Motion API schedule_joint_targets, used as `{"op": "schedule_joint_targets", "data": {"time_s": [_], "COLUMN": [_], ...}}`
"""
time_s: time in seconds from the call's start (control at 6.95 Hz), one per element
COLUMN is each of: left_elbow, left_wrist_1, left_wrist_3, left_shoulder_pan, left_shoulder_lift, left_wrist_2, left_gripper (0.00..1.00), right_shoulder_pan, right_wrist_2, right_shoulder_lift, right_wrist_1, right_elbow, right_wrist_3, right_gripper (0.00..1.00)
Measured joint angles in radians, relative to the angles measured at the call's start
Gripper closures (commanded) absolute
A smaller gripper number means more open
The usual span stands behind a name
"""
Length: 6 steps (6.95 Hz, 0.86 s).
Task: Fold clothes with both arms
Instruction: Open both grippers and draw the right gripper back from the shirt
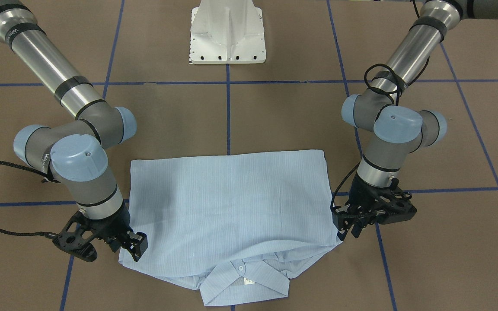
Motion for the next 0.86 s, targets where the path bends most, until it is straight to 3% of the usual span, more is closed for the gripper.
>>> {"op": "schedule_joint_targets", "data": {"time_s": [0.14,0.58,0.86], "left_elbow": [-0.015,-0.058,-0.09], "left_wrist_1": [0.002,0.006,0.007], "left_wrist_3": [0.0,0.0,-0.001], "left_shoulder_pan": [-0.001,-0.001,0.0], "left_shoulder_lift": [0.005,0.023,0.046], "left_wrist_2": [-0.002,-0.002,0.0], "left_gripper": [0.53,0.51,0.5], "right_shoulder_pan": [-0.01,-0.143,-0.247], "right_wrist_2": [0.004,-0.017,-0.071], "right_shoulder_lift": [-0.089,-0.421,-0.515], "right_wrist_1": [0.051,0.088,0.089], "right_elbow": [0.109,0.505,0.599], "right_wrist_3": [0.061,0.286,0.39], "right_gripper": [0.06,0.1,0.15]}}
